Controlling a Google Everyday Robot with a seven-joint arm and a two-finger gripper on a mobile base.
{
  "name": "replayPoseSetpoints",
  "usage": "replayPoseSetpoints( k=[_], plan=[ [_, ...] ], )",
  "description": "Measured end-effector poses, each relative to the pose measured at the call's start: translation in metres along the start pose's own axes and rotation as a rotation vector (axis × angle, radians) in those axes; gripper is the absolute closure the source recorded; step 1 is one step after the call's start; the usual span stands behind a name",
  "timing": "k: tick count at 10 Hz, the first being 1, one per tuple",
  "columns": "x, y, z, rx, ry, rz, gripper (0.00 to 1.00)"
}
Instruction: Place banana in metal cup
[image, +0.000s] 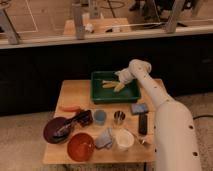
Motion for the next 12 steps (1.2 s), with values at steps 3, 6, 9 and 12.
replayPoseSetpoints(
  k=[3,6,9,12],
  plan=[
    [-0.001,0.0,0.01,-0.033,0.006,0.004,0.24],
    [-0.006,0.001,0.018,-0.068,0.027,0.004,0.51],
    [-0.002,0.003,0.02,-0.091,0.074,0.01,0.83],
    [-0.002,0.006,0.021,-0.1,0.108,0.017,1.0]
  ],
)
